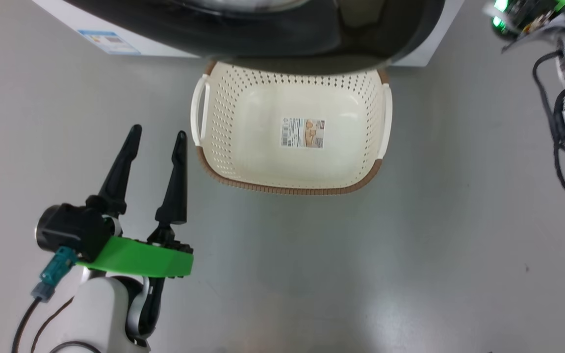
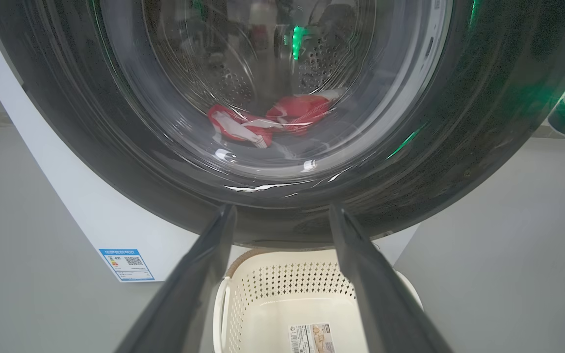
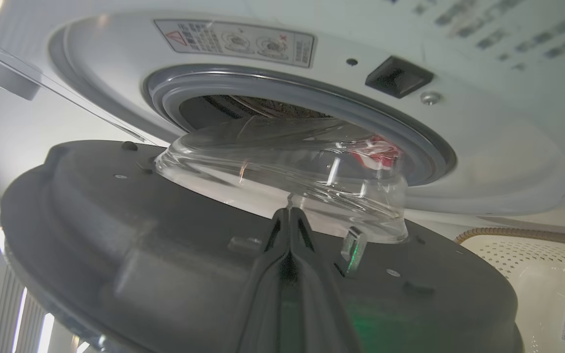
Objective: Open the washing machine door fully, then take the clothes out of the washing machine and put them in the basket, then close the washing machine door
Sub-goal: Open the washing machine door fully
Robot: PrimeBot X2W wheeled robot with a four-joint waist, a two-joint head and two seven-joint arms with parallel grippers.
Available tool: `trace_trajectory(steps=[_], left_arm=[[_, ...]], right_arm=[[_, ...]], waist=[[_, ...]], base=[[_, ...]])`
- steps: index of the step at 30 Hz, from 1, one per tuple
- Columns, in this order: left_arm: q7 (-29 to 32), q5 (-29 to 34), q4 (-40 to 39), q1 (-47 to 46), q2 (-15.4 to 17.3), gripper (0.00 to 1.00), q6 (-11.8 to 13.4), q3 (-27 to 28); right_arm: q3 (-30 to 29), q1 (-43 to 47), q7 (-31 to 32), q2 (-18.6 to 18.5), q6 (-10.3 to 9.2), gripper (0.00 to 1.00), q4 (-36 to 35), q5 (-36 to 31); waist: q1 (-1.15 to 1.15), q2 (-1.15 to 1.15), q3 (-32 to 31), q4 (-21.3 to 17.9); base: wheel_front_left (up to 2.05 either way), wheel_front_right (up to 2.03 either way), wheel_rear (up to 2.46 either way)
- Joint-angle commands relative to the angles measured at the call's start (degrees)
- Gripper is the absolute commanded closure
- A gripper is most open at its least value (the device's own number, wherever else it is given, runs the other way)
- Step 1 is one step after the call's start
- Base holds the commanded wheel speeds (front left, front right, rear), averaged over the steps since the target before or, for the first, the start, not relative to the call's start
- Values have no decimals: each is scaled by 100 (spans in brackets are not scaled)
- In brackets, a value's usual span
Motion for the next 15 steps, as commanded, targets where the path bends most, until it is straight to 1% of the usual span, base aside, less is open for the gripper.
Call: trace_trajectory(steps=[1, 9, 15], left_arm=[[-70, 3, -73, 66, 163, 0, 31, 164], [-70, 17, -43, 135, 163, 0, 26, 157], [-70, 9, -58, 142, 163, 0, 25, 183]], right_arm=[[103, 195, 100, 258, 45, 100, -138, 21], [68, 361, 135, 291, 45, 100, 17, -1], [28, 383, -74, 246, 45, 100, 125, -187]], waist=[[0, 0, -208, -3], [0, 0, -394, 2], [0, 0, -389, -22]], base=[[0, 0, 0], [0, 0, 0], [0, 0, 0]])
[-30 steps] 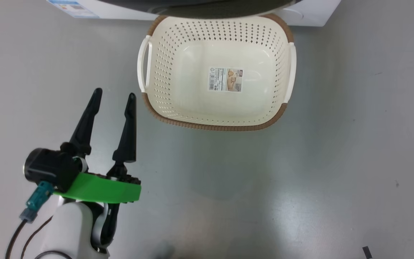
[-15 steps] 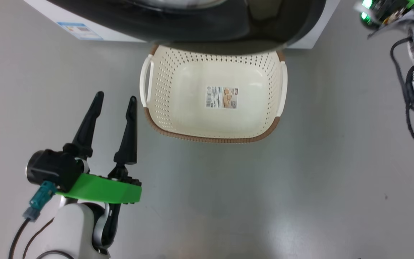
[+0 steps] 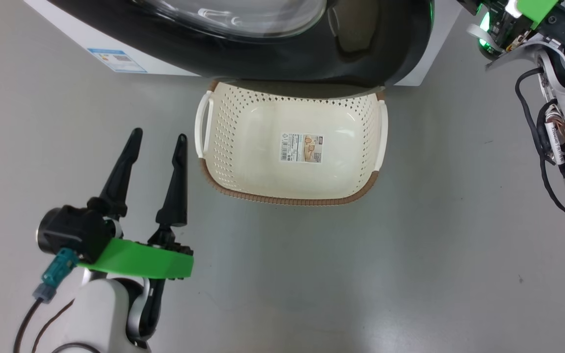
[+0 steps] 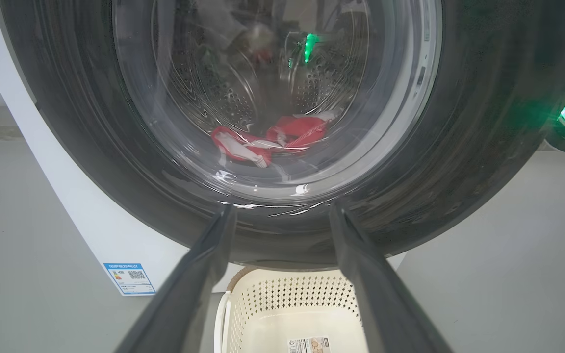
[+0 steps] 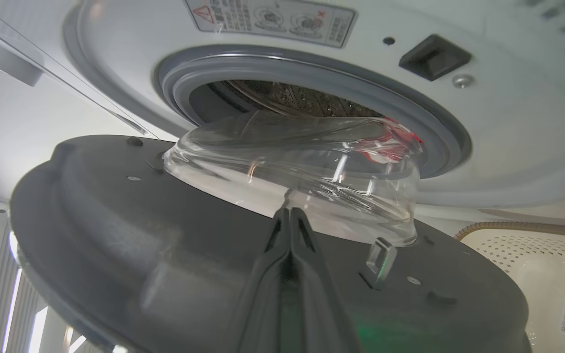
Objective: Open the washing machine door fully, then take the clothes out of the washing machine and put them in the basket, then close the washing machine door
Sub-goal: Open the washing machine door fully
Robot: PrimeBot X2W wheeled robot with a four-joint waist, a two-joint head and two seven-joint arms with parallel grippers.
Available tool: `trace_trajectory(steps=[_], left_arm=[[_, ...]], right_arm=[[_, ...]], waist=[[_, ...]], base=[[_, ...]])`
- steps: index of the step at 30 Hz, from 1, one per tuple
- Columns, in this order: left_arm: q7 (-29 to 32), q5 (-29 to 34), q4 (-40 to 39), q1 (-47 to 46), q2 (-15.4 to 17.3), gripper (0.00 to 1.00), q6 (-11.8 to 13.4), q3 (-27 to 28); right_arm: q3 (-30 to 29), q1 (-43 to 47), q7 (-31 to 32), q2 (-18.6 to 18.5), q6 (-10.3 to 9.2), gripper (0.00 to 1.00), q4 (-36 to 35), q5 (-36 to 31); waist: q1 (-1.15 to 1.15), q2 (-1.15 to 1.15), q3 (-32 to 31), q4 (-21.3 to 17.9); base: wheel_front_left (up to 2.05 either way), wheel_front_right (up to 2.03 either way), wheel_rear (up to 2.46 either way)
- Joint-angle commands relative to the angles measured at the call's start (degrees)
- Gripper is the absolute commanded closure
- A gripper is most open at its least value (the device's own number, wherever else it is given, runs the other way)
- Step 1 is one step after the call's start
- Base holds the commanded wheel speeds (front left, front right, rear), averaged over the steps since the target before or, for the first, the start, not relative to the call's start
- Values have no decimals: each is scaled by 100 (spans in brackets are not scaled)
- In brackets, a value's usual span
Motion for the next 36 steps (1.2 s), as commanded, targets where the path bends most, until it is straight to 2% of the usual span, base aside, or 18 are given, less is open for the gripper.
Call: trace_trajectory(steps=[1, 2, 4, 5, 6, 17, 21, 29, 33, 36], left_arm=[[-70, 8, -127, 109, 163, 0, 25, 201], [-70, 8, -133, 107, 163, 0, 25, 209], [-70, 4, -141, 96, 163, 0, 25, 224], [-70, 7, -146, 92, 163, 0, 24, 234], [-70, 8, -149, 89, 163, 0, 23, 243], [-70, 50, -128, 85, 163, 0, 17, 377], [-70, 85, -109, 98, 163, 0, 10, 441], [-70, 119, -109, 143, 163, 0, -2, 525], [-70, 101, -104, 172, 163, 0, -7, 561], [-70, 96, -104, 197, 163, 0, -9, 581]], right_arm=[[28, 173, -140, 98, 44, 100, -124, -149], [24, 181, -266, 91, 44, 88, -127, -232], [10, 235, -465, 90, 44, 53, -119, -331], [-13, 267, -585, 95, 44, 11, -121, -367], [-36, 309, -678, 100, 44, 0, -121, -383], [-157, 1142, -2008, -114, 44, 0, -825, -797], [-24, 1565, -2558, -279, 44, 0, -1107, -1083], [648, 2060, -3896, -769, 44, 0, -1436, -2043], [1002, 2254, -4787, -1008, 44, 0, -1291, -2752], [1082, 2389, -5158, -1046, 44, 0, -1161, -3248]], waist=[[0, 0, 10, -25], [0, 0, 16, -40], [0, 0, 18, -80], [0, 0, 15, -110], [0, 0, 8, -139], [0, 0, -150, -542], [0, 0, -218, -682], [0, 0, -284, -852], [0, 0, -331, -880], [0, 0, -361, -894]], base=[[0, 0, 0], [0, 0, 0], [0, 0, 0], [0, 0, 0], [0, 0, 0], [0, 0, 0], [0, 0, 0], [0, 0, 0], [0, 0, 0], [0, 0, 0]])
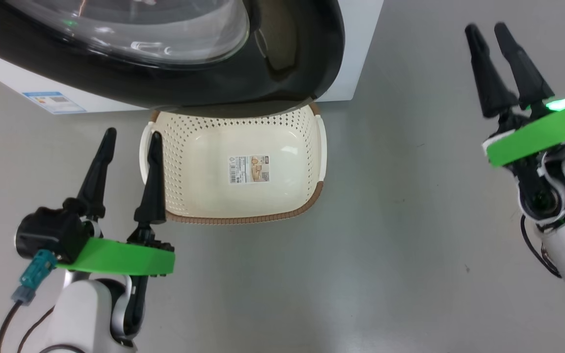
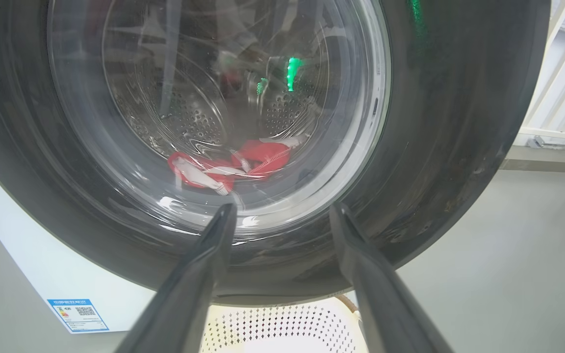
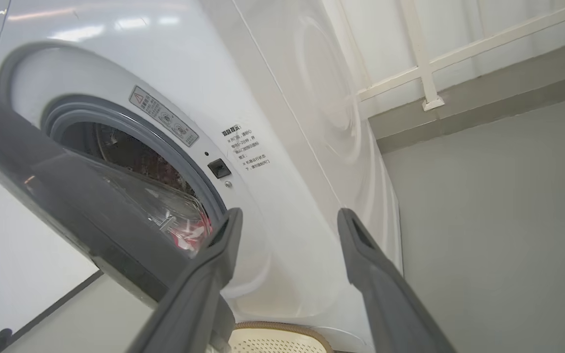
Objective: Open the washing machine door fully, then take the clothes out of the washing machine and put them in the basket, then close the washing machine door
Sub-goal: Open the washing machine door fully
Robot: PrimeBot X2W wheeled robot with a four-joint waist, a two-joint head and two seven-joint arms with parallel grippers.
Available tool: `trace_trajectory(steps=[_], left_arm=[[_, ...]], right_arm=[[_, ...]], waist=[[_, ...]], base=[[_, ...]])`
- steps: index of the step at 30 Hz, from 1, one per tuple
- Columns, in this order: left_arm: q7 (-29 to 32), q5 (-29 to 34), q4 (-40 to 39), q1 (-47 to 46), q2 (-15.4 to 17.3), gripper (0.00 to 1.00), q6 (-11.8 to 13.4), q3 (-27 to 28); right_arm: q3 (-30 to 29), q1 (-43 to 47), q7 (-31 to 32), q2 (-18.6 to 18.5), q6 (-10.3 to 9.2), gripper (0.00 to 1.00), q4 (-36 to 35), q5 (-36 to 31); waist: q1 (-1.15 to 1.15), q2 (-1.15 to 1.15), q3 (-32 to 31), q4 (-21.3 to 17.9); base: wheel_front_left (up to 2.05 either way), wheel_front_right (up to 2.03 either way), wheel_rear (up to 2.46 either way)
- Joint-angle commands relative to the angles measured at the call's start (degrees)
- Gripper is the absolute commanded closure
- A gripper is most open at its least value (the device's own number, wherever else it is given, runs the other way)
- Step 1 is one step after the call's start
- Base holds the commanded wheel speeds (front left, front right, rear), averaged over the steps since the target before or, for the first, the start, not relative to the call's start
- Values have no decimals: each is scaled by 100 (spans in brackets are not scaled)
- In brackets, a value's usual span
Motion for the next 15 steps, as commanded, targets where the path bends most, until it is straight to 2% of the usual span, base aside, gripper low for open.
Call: trace_trajectory(steps=[1, 4, 8, 15], left_arm=[[-70, 34, -127, 172, 160, 0, -8, 202], [-70, 29, -152, 187, 160, 0, 1, 230], [-70, 20, -196, 179, 160, 0, 35, 284], [-70, -4, -240, 183, 160, 0, 64, 321]], right_arm=[[70, 178, -76, -34, 43, 0, -103, -149], [-62, 362, -165, 56, 43, 0, -48, -719], [-690, 720, -172, 422, 43, 0, -307, -1707], [-1744, 1375, -174, 1141, 43, 0, -1218, -3466]], waist=[[0, 0, -12, -8], [0, 0, -28, -23], [0, 0, -20, -50], [0, 0, -10, -88]], base=[[0, 0, 0], [0, 0, 0], [0, 0, 0], [0, 0, 0]])
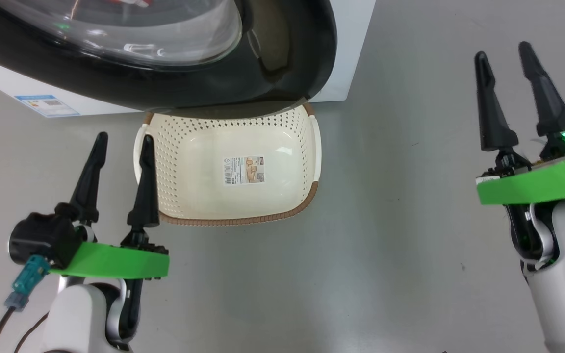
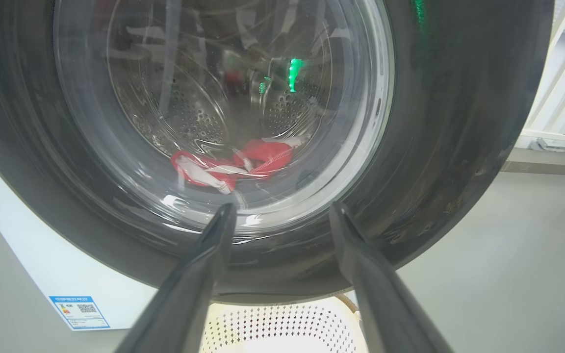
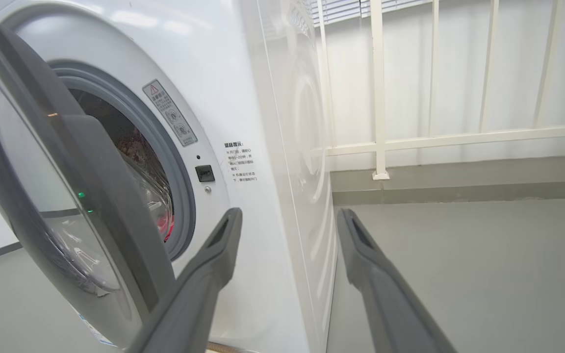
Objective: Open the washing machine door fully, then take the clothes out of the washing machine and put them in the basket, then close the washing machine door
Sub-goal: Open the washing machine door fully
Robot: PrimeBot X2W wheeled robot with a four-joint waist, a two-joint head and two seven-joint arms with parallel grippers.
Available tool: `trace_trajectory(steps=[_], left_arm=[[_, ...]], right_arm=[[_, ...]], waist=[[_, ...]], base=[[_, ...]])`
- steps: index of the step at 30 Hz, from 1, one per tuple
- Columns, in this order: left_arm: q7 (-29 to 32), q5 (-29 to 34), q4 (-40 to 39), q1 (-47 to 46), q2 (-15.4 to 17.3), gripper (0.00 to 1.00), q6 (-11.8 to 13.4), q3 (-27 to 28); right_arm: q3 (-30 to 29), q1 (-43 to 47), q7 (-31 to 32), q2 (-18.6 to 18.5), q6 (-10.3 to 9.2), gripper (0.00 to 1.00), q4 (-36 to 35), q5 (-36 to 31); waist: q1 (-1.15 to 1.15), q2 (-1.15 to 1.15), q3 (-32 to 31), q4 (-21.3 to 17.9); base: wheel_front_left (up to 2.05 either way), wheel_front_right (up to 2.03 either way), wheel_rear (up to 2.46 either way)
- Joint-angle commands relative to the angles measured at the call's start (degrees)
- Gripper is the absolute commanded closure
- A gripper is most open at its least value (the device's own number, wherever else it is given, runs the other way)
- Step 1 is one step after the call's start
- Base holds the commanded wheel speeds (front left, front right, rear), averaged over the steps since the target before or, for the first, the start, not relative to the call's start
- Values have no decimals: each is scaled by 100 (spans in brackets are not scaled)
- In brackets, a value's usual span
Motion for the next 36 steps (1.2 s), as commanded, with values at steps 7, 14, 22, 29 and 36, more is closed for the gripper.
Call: trace_trajectory(steps=[7, 14, 22, 29, 36], left_arm=[[-70, -32, -175, 67, 157, 0, 81, 177], [-70, -45, -170, 98, 157, 0, 98, 155], [-70, -33, -158, 135, 157, 0, 98, 164], [-70, -40, -154, 140, 157, 0, 91, 152], [-70, -49, -136, 138, 157, 0, 92, 163]], right_arm=[[-391, 691, -34, 445, 43, 0, -1035, -896], [-588, 1225, -34, 665, 43, 0, -1404, -1113], [-503, 1488, -34, 731, 43, 0, -1458, -1181], [-452, 1515, -35, 744, 43, 0, -1444, -1166], [-461, 1497, -35, 746, 43, 0, -1445, -1187]], waist=[[0, 0, -15, 22], [0, 0, -65, 53], [0, 0, -100, 53], [0, 0, -94, 67], [0, 0, -88, 71]], base=[[0, 0, 0], [0, 0, 0], [0, 0, 0], [0, 0, 0], [0, 0, 0]])
